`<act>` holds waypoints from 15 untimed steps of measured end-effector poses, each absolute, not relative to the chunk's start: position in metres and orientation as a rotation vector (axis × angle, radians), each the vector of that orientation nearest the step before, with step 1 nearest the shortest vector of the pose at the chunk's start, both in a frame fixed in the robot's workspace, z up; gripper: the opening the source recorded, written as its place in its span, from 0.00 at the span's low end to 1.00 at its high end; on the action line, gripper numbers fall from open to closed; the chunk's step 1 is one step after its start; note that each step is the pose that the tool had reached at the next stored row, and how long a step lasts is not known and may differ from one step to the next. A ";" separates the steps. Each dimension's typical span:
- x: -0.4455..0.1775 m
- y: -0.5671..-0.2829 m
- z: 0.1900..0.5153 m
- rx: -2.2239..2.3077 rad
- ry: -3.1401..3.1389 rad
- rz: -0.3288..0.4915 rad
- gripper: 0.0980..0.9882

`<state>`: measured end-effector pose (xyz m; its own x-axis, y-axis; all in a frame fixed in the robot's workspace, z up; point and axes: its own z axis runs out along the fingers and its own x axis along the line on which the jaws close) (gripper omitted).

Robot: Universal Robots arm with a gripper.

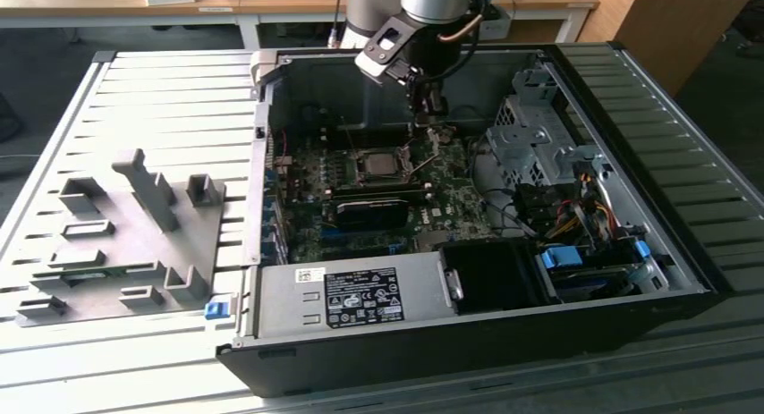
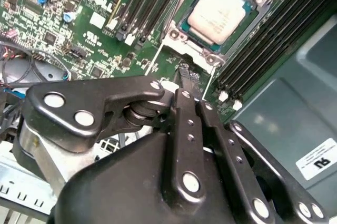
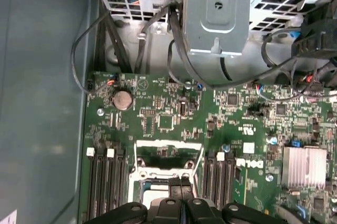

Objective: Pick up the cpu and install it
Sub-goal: 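Close the cpu cover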

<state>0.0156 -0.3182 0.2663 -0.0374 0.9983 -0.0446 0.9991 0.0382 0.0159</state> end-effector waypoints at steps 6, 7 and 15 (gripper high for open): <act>0.019 -0.318 0.265 2.141 2.232 -0.022 0.01; 0.020 -0.318 0.264 2.136 2.236 -0.021 0.01; 0.036 -0.314 0.260 2.130 2.240 -0.023 0.01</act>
